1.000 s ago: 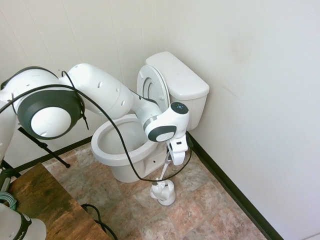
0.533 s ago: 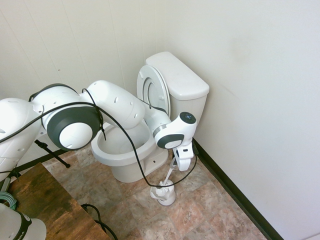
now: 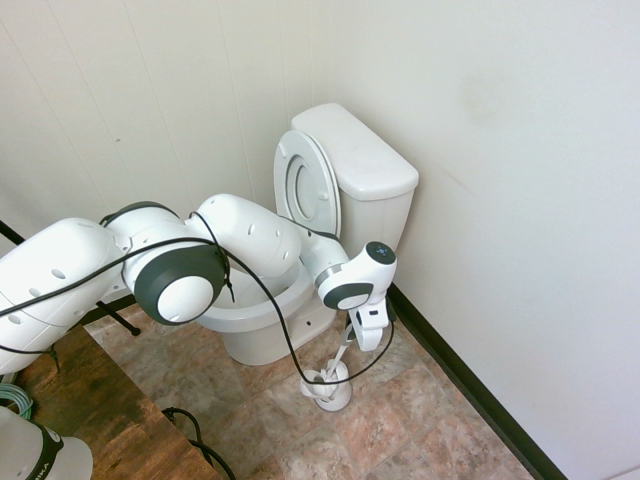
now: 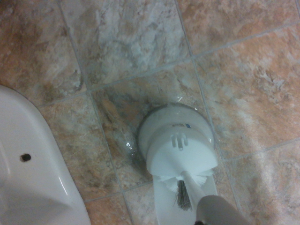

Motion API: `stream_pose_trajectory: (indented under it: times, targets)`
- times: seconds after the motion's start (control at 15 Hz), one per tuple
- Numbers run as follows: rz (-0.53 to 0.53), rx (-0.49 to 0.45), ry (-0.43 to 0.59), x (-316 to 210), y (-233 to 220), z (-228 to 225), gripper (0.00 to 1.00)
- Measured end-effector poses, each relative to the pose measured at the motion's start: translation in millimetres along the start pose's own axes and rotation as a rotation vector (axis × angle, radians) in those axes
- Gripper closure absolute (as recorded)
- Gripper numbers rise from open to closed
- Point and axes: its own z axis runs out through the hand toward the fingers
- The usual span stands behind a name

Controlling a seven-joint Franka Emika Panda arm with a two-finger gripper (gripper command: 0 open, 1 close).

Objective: Clean the toilet

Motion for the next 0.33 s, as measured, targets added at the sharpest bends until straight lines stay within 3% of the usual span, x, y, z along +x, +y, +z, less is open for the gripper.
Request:
stream_pose_trajectory:
  times: [0.33]
  targets:
    - [-0.002,-0.034,-0.027,5,-10,20,1.0]
